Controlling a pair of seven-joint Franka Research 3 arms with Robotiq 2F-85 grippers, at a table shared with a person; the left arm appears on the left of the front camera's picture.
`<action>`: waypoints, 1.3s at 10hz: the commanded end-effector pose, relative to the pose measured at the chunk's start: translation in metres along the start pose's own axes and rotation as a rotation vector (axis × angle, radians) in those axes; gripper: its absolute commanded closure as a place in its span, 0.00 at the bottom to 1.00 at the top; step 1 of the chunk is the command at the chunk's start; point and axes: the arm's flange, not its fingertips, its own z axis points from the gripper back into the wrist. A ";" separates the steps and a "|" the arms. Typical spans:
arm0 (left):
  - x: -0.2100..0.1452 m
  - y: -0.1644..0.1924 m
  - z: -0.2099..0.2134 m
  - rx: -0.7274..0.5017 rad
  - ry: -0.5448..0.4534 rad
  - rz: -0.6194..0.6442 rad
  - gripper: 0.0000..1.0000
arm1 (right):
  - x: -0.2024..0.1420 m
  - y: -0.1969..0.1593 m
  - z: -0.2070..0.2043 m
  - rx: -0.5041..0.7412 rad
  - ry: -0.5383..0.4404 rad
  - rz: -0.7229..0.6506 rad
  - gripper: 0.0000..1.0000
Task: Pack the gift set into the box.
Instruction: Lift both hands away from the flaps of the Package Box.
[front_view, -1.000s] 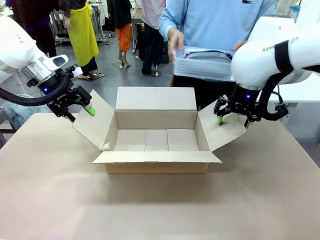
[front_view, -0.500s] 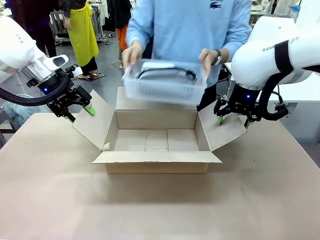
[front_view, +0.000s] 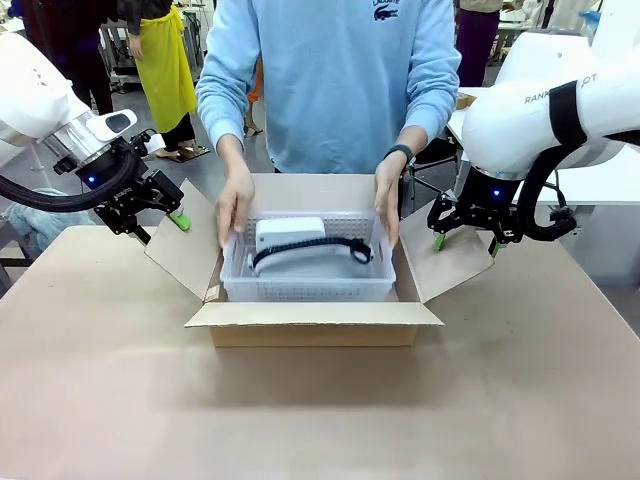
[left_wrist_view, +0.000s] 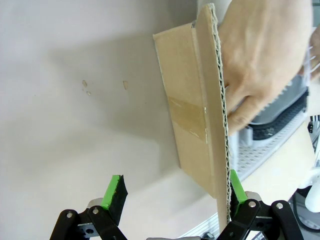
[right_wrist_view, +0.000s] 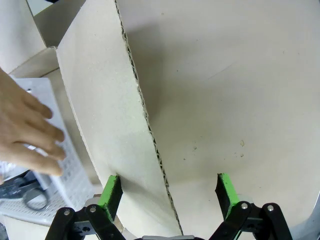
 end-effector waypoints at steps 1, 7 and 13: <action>-0.003 0.000 0.001 0.015 0.001 0.007 0.00 | 0.004 0.003 0.002 -0.028 -0.011 -0.020 0.00; -0.003 0.000 0.001 0.015 0.001 0.007 0.00 | 0.000 0.000 0.000 0.000 0.000 0.000 0.00; -0.067 0.072 0.065 -0.990 -0.342 -0.555 0.00 | -0.005 -0.154 0.073 1.235 0.207 0.150 0.00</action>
